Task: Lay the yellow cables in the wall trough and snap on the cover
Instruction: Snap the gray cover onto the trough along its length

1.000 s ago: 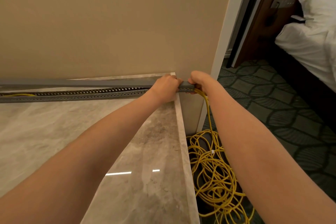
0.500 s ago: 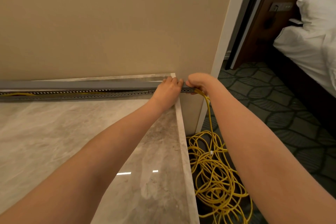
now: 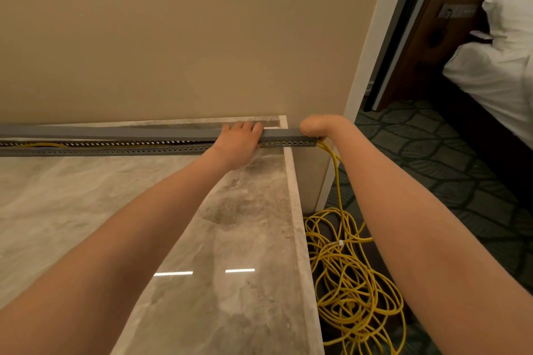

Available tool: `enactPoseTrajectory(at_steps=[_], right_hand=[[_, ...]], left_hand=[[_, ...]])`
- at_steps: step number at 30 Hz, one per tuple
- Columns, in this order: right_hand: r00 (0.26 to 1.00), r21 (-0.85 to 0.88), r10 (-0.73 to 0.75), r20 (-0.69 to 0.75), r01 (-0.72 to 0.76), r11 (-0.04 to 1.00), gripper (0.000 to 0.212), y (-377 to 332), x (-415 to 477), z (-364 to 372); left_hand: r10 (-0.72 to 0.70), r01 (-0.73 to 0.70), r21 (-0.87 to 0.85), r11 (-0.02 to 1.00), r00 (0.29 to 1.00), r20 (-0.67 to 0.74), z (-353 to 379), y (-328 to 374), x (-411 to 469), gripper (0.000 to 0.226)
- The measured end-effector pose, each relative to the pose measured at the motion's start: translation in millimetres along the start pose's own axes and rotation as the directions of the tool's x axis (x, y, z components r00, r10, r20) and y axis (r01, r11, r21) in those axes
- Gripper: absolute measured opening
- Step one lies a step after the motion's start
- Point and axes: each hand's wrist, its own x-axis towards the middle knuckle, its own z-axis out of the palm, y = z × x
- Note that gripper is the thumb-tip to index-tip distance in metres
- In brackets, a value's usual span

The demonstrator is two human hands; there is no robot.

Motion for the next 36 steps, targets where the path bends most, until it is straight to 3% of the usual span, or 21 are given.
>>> enactPoseTrajectory(at_steps=[6, 11, 16, 20, 24, 28, 34, 36], right_hand=[[0.989, -0.197, -0.041, 0.141, 0.069, 0.978, 0.034, -5.4, 0.6, -6.8], [0.988, -0.278, -0.073, 0.139, 0.11, 0.954, 0.024, -4.2, -9.0, -6.7], [0.989, -0.308, -0.089, 0.117, 0.122, 0.943, 0.028, -3.5, -2.6, -3.5], [0.99, -0.367, -0.104, 0.098, 0.133, 0.921, 0.033, -3.5, 1.7, -5.3], [0.985, -0.392, -0.089, 0.145, 0.14, 0.909, 0.029, -4.0, 1.3, -13.5], [0.971, -0.329, -0.06, 0.233, 0.137, 0.935, 0.045, -2.4, 1.9, -17.4], [0.967, -0.347, -0.062, 0.248, 0.148, 0.926, 0.043, -9.0, -4.0, -15.4], [0.967, -0.341, -0.078, 0.244, 0.161, 0.926, 0.043, -8.6, -1.4, -13.8]], left_hand=[[-0.063, 0.066, 0.092, 0.994, 0.997, -0.034, 6.5, 7.0, 0.3, 0.039], [-0.067, 0.073, 0.169, 0.983, 0.997, -0.045, 4.2, 11.1, -3.7, 0.044], [0.09, -0.084, 0.183, 0.98, 0.996, -0.022, -6.6, 28.6, 4.9, 0.054], [0.088, -0.084, 0.234, 0.969, 0.996, -0.005, -6.4, 40.0, 19.0, 0.036], [0.129, -0.066, 0.299, 0.952, 0.972, -0.194, 2.4, 37.4, 24.1, 0.04], [0.024, 0.012, 0.121, 0.993, 0.958, -0.286, 14.7, 32.1, 33.0, 0.015], [0.016, -0.041, -0.061, 0.997, 0.932, -0.361, 17.7, 33.7, 31.5, 0.015], [-0.025, -0.001, -0.066, 0.998, 0.921, -0.39, 23.3, 32.2, 34.9, 0.017]])
